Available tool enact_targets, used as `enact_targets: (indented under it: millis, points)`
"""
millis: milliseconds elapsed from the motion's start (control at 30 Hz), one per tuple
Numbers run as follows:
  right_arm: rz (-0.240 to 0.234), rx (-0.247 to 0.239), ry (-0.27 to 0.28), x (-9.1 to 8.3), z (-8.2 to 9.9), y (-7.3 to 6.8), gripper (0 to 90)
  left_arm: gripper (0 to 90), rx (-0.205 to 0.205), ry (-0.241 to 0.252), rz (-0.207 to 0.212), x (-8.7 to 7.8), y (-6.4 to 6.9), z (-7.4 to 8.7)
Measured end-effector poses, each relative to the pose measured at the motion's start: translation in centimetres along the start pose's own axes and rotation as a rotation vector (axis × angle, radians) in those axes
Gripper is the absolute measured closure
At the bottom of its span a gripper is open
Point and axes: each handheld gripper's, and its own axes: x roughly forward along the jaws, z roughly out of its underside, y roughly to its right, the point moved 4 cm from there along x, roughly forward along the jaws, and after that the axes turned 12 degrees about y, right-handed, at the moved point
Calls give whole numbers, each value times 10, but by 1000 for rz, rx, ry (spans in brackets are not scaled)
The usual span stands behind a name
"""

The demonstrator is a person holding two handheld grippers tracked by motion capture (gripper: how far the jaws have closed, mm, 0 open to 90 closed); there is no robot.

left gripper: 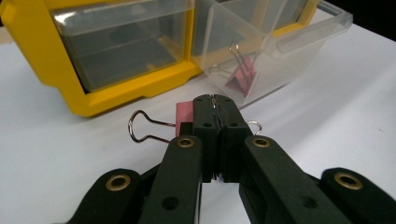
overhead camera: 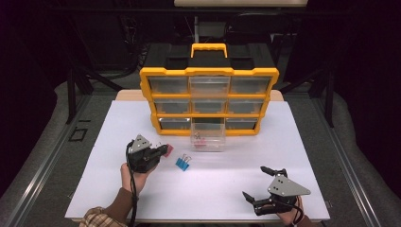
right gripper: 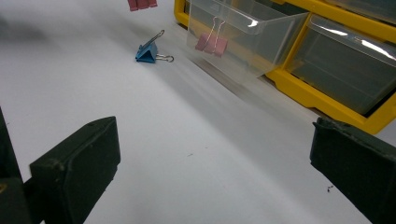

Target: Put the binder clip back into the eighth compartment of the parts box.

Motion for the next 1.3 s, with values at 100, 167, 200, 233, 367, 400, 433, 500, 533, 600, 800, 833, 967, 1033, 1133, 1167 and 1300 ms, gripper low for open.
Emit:
enact_targets:
  millis: [100,167,200,233,367,400,433,500,533,600,800,833,967,1033,1133,1167,1300]
  points:
    - [1,1,2,0,0,0,12,882,21,15,3,1,3,-7]
    - [0,-2,-3,1,0,-1,12,882,37,22,5,1,5,-12]
    - [-1,-3,-2,1,0,-1,12,882,39,27,6,2,6,-14]
    - [-1,-2,-2,0,0,-2,12,882,46,31,6,2,6,-16]
    - [1,-4,-1,0,0,-1,12,882,61,47,13,1,10,-25]
    - [1,-3,-1,0,0,-2,12,882,63,50,14,1,10,-27]
    - [1,-4,-3,0,0,-2,12,882,70,53,13,1,10,-28]
    - [1,-4,-3,0,0,-2,12,882,74,57,21,2,11,-33]
    - [2,-2,-2,0,0,-2,12,882,76,59,23,2,11,-36]
    - [2,0,-5,0,0,-2,12,883,87,60,25,3,11,-39]
    - [5,0,-5,0,0,-2,11,882,95,73,36,7,12,-51]
    - [4,-2,-5,0,-1,-2,11,882,96,73,37,7,13,-52]
    - [0,-11,-11,0,0,-3,11,882,123,91,35,9,17,-61]
    - [0,-5,-7,0,0,-3,11,883,129,98,37,11,19,-64]
    - [0,-7,-10,0,0,-3,11,883,115,122,63,13,22,-71]
    - [-1,-8,-11,0,0,-3,11,882,113,124,67,14,24,-72]
    - [-2,-8,-11,0,0,-3,11,883,137,141,74,18,28,-79]
